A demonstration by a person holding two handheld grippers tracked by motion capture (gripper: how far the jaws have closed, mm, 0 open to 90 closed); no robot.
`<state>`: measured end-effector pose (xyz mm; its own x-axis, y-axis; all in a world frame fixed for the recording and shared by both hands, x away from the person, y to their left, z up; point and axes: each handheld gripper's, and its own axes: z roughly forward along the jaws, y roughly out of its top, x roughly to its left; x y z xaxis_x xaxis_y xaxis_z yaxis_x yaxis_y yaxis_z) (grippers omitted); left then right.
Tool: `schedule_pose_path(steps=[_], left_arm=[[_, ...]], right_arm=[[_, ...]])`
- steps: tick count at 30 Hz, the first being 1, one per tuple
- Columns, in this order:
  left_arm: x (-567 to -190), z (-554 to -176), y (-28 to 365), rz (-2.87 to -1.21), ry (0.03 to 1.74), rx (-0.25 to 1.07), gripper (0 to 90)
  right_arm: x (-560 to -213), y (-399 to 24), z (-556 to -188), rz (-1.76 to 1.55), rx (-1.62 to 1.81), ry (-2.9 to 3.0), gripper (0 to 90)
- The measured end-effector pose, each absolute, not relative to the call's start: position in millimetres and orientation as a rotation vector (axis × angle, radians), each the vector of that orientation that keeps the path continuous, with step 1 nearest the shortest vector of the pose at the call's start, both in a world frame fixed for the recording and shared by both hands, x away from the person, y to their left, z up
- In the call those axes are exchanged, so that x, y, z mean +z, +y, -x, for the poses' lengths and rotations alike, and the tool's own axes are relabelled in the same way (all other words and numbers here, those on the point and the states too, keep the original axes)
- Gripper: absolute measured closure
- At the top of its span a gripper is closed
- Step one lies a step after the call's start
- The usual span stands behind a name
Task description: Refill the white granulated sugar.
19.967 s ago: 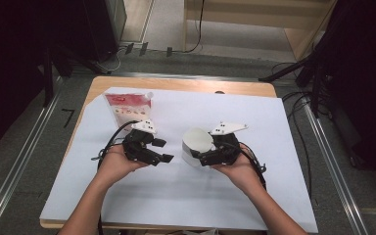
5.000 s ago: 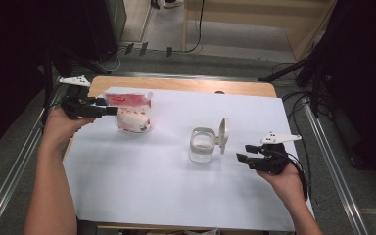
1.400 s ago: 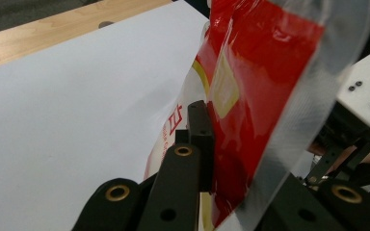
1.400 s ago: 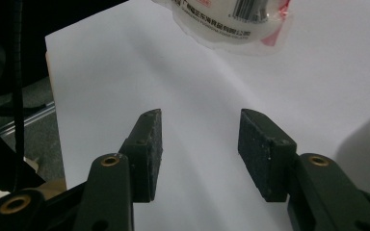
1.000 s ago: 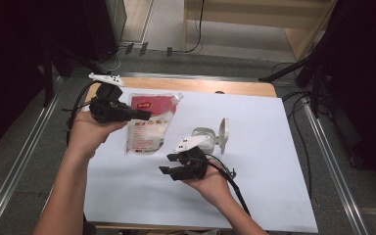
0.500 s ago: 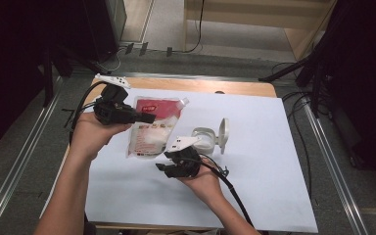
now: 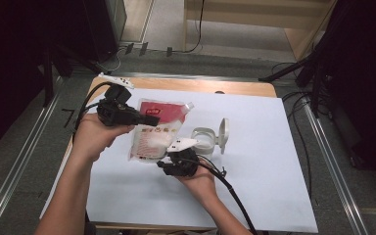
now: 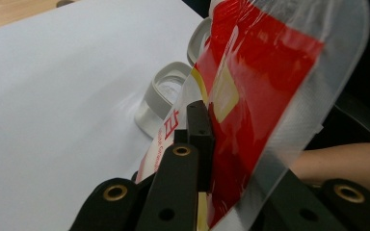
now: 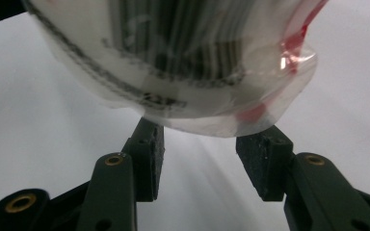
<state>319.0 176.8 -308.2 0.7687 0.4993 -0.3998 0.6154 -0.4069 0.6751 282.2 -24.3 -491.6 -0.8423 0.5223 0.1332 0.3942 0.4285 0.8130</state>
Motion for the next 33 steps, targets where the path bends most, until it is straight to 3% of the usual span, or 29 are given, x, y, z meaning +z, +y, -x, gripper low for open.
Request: schedule_pose_path(steps=[11,18,24,30,33], left_arm=[[-312.2,-322.8,178.1,-2.035,0.86,-0.242,89.1],[-311.9,-321.9,174.9,-2.071,0.879,-0.136,89.5],[-316.9,-322.7,165.7,-2.115,0.904,-0.08,83.3],[-330.2,-327.1,156.2,-2.178,0.879,-0.13,79.0],[-335.5,-329.7,152.0,-2.17,0.863,-0.167,87.2]], right_arm=[[-491.2,-26.6,-278.3,-0.723,1.425,2.506,56.9],[-484.4,-27.4,-268.5,-0.678,1.48,2.513,58.1],[-483.7,-30.7,-264.0,-0.698,1.543,2.505,61.5],[-483.6,-38.4,-262.6,-0.739,1.564,2.491,61.4],[-482.4,-42.4,-263.8,-0.768,1.575,2.5,61.1]])
